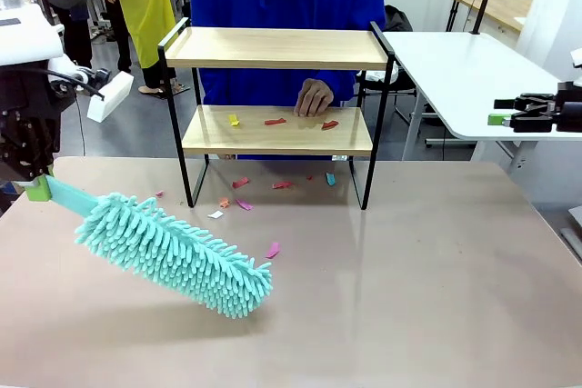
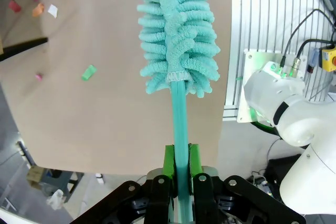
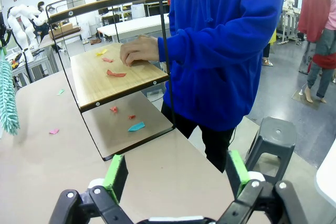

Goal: Clean the shelf.
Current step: Clean the specific section of the Shelf indicated by the human with the Duster.

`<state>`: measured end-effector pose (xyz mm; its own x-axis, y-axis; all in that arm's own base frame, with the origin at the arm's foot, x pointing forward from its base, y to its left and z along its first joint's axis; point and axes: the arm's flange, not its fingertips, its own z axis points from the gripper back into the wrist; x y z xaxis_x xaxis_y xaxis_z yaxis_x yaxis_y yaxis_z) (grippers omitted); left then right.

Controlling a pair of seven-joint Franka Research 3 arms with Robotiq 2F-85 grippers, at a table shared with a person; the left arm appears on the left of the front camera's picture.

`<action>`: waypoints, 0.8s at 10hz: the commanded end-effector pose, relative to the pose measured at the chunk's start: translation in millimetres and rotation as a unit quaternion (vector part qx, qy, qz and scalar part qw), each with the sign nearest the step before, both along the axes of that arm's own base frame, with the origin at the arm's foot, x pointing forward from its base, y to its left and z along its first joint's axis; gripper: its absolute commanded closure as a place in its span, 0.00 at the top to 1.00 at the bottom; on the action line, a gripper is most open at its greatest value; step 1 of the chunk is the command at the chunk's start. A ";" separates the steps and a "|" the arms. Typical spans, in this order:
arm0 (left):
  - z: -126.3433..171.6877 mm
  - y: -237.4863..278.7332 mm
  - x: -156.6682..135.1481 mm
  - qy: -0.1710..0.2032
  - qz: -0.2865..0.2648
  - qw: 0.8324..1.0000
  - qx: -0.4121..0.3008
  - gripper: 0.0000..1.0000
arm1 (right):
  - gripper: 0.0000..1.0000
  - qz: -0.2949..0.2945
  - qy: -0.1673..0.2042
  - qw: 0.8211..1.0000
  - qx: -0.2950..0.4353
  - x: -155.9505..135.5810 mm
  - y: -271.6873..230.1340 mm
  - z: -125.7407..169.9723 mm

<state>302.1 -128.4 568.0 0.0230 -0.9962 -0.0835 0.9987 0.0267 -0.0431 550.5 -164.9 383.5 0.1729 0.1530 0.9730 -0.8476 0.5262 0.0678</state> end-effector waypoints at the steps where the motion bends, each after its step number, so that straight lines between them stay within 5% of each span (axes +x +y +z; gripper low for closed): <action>1: 2.6 0.8 -2.1 0.004 -0.005 1.000 -0.007 0.13 | 1.00 0.001 -0.003 1.000 0.000 0.5 1.8 2.6; 7: 0.0 0.0 0.0 0.000 0.000 1.000 0.000 0.13 | 1.00 0.001 -0.003 1.000 0.000 0.5 1.8 2.6; 8: 6.5 -17.1 0.0 -0.014 0.044 0.997 -0.056 0.13 | 1.00 0.001 -0.003 1.000 0.000 0.5 1.8 2.6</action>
